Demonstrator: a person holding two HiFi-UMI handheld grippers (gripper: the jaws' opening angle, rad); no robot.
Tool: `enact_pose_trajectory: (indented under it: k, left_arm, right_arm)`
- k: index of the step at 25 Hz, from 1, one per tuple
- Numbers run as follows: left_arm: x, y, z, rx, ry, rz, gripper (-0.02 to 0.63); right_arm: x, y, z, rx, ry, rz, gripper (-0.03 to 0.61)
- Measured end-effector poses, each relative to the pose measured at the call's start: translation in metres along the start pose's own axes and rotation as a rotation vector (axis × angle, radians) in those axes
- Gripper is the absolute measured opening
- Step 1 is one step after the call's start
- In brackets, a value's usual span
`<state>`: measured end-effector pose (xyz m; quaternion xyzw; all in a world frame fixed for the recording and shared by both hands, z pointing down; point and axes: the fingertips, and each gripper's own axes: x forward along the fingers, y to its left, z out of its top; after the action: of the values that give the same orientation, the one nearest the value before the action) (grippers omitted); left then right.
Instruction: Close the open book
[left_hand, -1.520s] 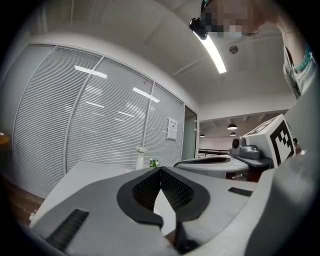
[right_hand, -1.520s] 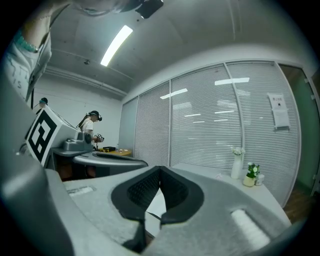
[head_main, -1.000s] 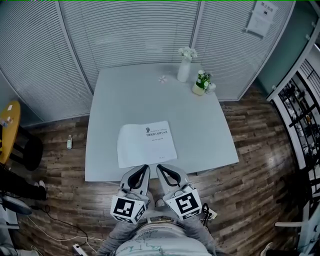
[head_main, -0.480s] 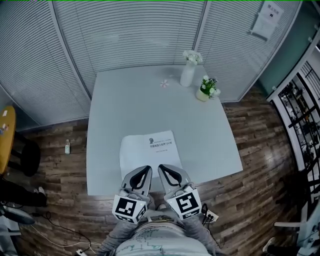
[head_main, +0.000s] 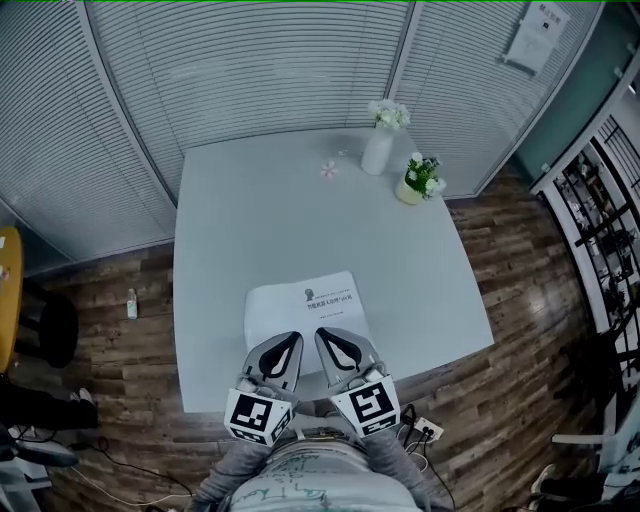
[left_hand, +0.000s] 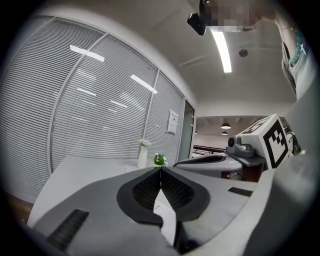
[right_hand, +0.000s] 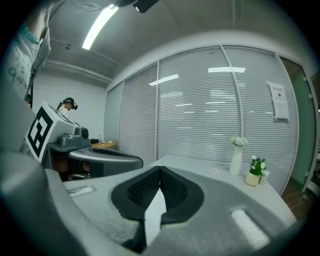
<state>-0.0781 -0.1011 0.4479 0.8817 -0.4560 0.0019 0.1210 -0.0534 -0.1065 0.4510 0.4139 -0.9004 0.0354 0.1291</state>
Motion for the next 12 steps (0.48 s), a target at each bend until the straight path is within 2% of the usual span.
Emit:
enact_pose_trajectory:
  k: [8,12]
  left_arm:
    - [0.004,0.031,-0.017,0.004,0.039,-0.039,-0.002]
    - [-0.002,0.049,-0.031,0.001,0.078,-0.026,-0.002]
  right_arm:
    - [0.024,0.001,-0.007,0.021,0.025,-0.048,0.000]
    - [0.032,0.010,-0.012,0.018,0.037,-0.046,0.000]
